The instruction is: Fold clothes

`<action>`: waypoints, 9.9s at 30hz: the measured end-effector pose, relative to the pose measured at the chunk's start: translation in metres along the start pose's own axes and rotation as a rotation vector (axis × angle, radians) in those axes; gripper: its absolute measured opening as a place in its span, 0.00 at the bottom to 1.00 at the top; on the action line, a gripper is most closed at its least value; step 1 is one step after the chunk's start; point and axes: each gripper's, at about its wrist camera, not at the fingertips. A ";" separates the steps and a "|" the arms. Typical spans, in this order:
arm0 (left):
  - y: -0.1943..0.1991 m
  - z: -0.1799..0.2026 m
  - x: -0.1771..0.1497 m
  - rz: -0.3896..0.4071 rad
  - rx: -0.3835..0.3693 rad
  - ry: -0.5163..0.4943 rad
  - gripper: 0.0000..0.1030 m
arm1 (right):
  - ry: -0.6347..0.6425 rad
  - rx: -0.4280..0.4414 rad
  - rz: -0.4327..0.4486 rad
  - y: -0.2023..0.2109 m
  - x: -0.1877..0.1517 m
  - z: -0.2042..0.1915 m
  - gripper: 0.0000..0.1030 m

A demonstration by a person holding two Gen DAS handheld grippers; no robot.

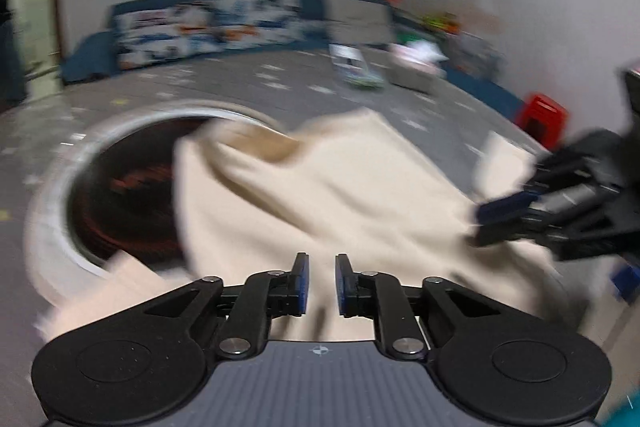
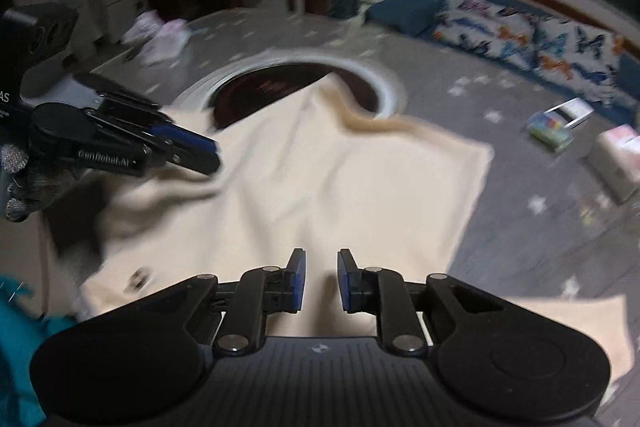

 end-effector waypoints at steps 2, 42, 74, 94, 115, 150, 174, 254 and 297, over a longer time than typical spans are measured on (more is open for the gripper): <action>-0.011 -0.010 0.019 0.021 0.065 0.041 0.22 | -0.030 -0.040 0.009 -0.005 0.007 0.018 0.17; -0.111 -0.071 0.088 0.074 0.247 0.164 0.09 | -0.300 -0.310 -0.011 -0.110 0.021 0.139 0.14; 0.021 -0.056 -0.043 0.093 0.196 -0.072 0.24 | -0.144 -0.078 0.007 -0.035 -0.003 -0.008 0.43; 0.125 -0.169 -0.080 0.397 0.463 0.538 0.05 | -0.121 -0.088 -0.021 -0.037 -0.005 -0.022 0.50; 0.119 -0.196 -0.083 0.341 0.589 0.575 0.07 | 0.113 0.106 0.001 -0.006 -0.001 -0.098 0.50; 0.019 0.031 -0.058 0.039 -0.110 0.057 0.13 | -0.349 -0.239 0.078 0.032 -0.075 0.025 0.45; -0.004 0.102 -0.057 -0.014 -0.205 -0.117 0.18 | -0.674 -0.638 0.064 0.058 -0.152 0.124 0.06; 0.025 -0.012 -0.064 0.089 -0.025 0.102 0.29 | -0.157 -0.096 -0.038 -0.012 -0.016 0.001 0.13; 0.135 -0.102 -0.041 0.487 0.139 0.503 0.06 | -0.056 -0.072 0.031 0.009 0.009 -0.031 0.29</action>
Point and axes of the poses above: each gripper's, at about its wrist camera, not at the fingertips, and y roughly against the way its jaws point, z to its right, x to its top, and after that the axes turned 15 degrees about y, right-handed
